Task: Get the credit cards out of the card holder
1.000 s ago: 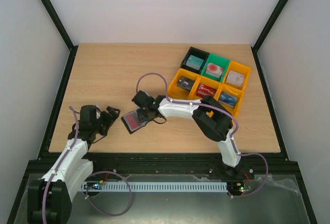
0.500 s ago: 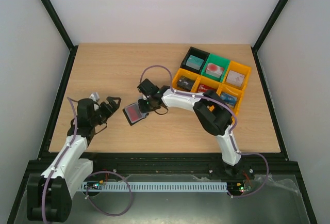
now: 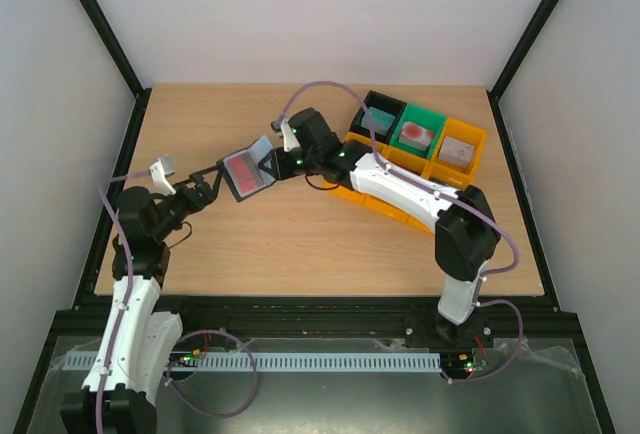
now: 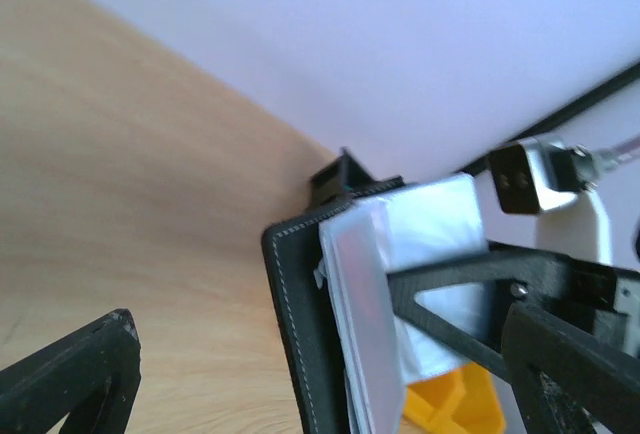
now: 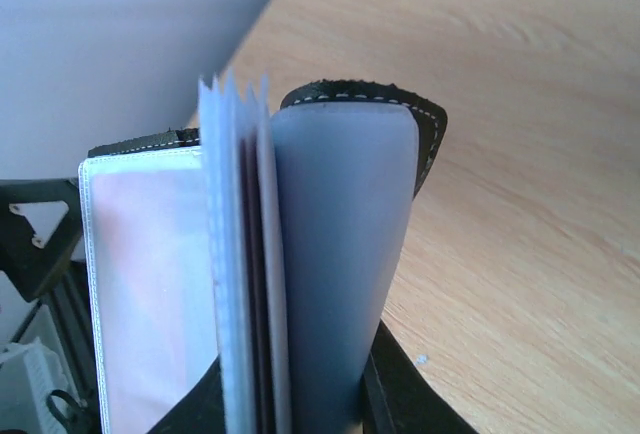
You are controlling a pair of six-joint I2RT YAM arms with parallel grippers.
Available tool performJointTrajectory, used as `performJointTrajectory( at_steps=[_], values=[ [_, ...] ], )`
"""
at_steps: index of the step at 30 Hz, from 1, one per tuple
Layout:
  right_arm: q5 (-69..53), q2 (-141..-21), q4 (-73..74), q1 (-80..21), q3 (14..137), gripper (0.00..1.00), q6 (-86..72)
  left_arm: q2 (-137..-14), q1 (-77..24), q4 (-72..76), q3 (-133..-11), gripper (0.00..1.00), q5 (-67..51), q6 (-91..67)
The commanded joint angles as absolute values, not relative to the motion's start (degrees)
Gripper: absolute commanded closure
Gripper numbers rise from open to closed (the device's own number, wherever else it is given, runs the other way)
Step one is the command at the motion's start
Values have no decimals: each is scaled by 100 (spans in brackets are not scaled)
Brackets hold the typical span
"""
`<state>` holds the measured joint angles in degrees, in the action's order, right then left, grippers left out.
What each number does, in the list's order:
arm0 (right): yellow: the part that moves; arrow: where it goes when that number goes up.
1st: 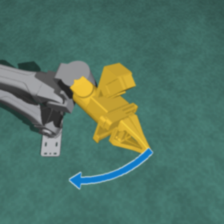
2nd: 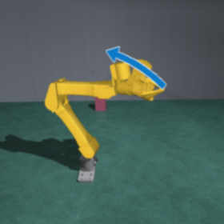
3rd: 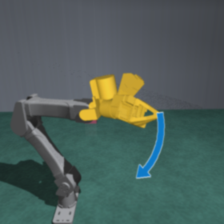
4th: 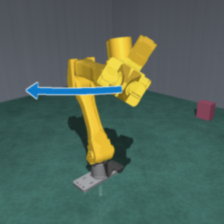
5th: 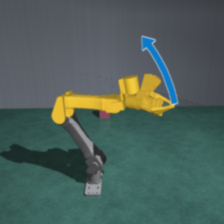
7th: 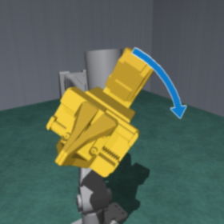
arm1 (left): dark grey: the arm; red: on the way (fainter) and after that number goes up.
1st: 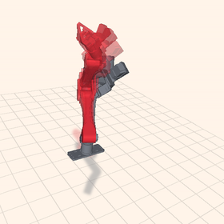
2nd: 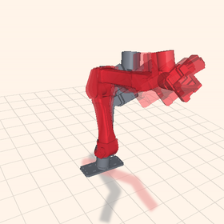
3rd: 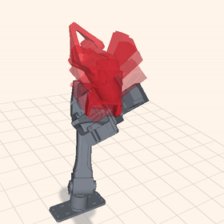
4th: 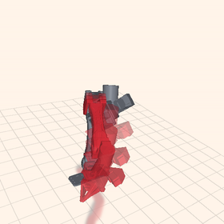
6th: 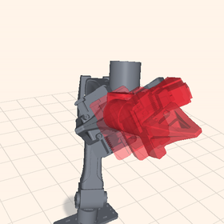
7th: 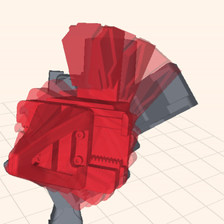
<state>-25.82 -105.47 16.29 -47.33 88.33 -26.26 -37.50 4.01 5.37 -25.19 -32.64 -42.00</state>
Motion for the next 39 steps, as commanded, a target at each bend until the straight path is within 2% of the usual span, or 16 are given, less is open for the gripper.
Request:
performJointTrajectory(
  at_steps=[1,5,14,16,24,25,26,30,33,36,39],
  values=[
    [-2757,-10069,1313,-4732,9008,86,-2391,-3629,439,1282,-2785,1,-4093,-4501],
    [-2776,-9766,1196,-4731,9041,86,-2337,-3549,454,1260,-2754,1,-4074,-4823],
    [-3697,-9390,147,-4792,8507,87,-2817,-3504,246,1582,-2701,3,-4400,-4961],
    [-3829,-9397,113,-4843,8505,87,-2793,-3540,192,1599,-2713,15,-4403,-4929],
    [-3785,-9412,210,-5031,8521,86,-2535,-3546,88,1821,-2729,92,-4601,-4817],
    [-3687,-9387,279,-5028,8535,84,-2481,-3528,88,1779,-2725,97,-4603,-4799],
    [-3542,-9353,359,-5023,8534,79,-2400,-3502,88,1723,-2731,98,-4600,-4765],
    [-2682,-9213,1112,-4837,8687,52,-2029,-3422,88,1275,-2775,98,-4466,-4366],
    [-2131,-9111,1866,-4551,8915,37,-1730,-3392,80,946,-2854,98,-4327,-3952],
    [-1518,-9011,2378,-4489,9211,32,-1320,-3370,78,929,-2835,98,-4306,-3792],
    [-1504,-9005,2702,-4534,9443,27,-1017,-3361,73,968,-2836,98,-4374,-3635]
  ],
)
